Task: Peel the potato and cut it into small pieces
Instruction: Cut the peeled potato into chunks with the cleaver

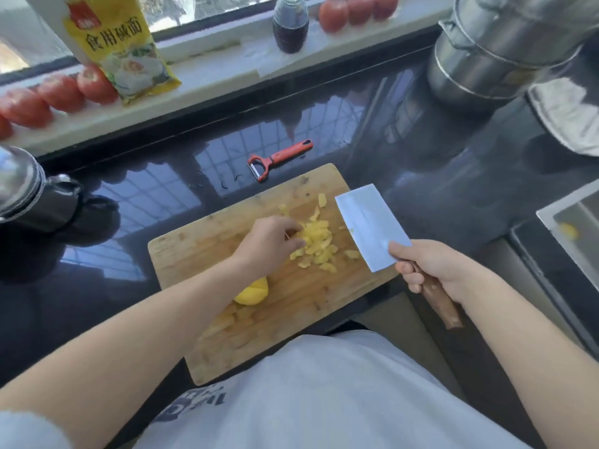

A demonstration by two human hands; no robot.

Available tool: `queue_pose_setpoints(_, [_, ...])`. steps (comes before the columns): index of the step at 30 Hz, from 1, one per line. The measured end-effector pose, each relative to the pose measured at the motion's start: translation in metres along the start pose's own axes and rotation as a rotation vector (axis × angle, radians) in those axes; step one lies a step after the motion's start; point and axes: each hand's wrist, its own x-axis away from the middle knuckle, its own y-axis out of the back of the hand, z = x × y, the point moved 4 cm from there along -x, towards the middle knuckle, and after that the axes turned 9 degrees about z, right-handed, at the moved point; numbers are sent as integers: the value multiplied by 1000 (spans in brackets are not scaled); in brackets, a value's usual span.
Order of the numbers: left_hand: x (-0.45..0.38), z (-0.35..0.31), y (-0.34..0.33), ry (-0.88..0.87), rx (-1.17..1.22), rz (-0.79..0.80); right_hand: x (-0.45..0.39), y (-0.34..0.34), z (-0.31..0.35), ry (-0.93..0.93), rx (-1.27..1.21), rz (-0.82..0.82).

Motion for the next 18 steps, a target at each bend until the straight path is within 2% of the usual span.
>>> queue_pose_setpoints(2, [-18,-9,-1,26,-20,102,1,5,-5,4,-4,-49])
queue_pose_setpoints(3, [-24,-8,6,44,-40,89,0,5,-7,8,-2,-65])
queue_pose_setpoints(6, [-20,27,52,161,26,-171,-5,-2,-7,38,11,-89])
queue_pose_setpoints(8, [11,61,76,156,-64,-315,-9,-14,-8,54,18,-77])
queue_pose_setpoints(11, [73,91,63,-105,-373,-348,-15,-29,-15,57,9,-48])
queue_pose_setpoints(14, [122,99,8,-415,-657,-213,-20,-44,-17,52,52,-13])
queue_pose_setpoints(16, [129,105,-25,-473,-747,-139,-21,-52,-14,49,87,0])
queue_pose_setpoints(18, [125,108,-46,-445,-766,-146,-21,-58,-11,48,126,11])
